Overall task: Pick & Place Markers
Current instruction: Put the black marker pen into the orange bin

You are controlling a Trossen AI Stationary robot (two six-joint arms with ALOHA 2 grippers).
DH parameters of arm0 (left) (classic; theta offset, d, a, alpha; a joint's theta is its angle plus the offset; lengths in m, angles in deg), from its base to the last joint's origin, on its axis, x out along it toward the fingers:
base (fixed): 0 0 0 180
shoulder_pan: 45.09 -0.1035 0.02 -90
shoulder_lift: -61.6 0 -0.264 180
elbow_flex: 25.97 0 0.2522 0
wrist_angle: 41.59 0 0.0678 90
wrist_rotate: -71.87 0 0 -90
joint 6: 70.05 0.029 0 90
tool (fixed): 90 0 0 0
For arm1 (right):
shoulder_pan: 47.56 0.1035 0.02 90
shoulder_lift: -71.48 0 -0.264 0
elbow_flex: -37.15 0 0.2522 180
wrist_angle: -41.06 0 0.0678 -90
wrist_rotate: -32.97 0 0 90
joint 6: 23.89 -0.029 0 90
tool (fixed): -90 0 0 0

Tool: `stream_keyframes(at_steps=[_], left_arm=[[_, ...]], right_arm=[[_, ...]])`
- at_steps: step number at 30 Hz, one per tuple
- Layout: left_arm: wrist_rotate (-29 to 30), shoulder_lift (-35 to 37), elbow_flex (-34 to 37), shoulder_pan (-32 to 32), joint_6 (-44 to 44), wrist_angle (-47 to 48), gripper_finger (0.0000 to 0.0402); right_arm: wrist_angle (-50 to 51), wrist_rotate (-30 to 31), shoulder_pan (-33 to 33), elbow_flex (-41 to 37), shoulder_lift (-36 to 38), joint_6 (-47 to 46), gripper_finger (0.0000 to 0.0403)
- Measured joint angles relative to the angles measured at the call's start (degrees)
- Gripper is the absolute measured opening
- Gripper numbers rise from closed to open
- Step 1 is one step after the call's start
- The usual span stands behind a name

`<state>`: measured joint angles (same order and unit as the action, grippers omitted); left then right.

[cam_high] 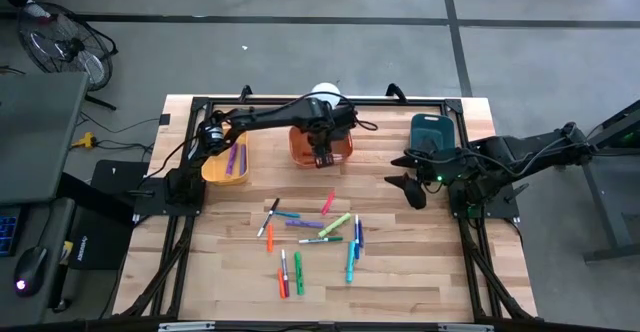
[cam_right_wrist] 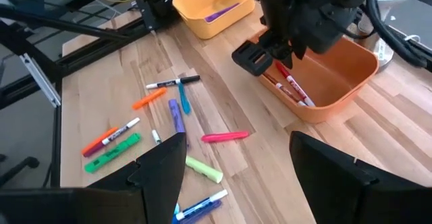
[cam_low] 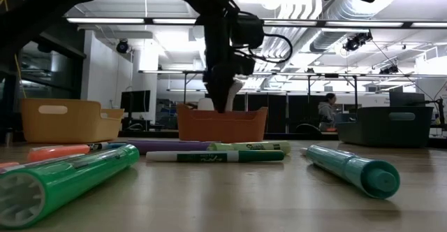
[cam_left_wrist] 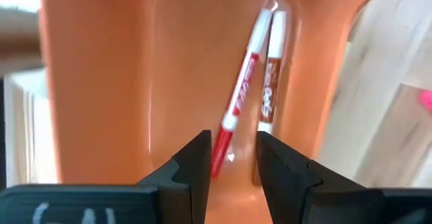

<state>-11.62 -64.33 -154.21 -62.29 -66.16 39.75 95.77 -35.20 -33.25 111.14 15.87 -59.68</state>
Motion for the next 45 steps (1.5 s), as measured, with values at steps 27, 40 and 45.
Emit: stream_keyframes(at_steps=[27,40,45], left_arm=[[0.3,0.2,-13.0,15.6,-42.9,22.4,0.0113],[6.7,7.5,-5.0,21.6,-49.4,18.7,0.0113],[6.4,15.3,9.7,23.0,-50.7,7.2,0.0113]], right_arm=[[3.4,-6.6,0.0,0.0,0.2,5.8,0.0252],[14.2,-5.5,0.0,0.0,6.4,7.4,0.0252],[14.2,-4.0,0.0,0.0,9.4,7.8,0.0252]])
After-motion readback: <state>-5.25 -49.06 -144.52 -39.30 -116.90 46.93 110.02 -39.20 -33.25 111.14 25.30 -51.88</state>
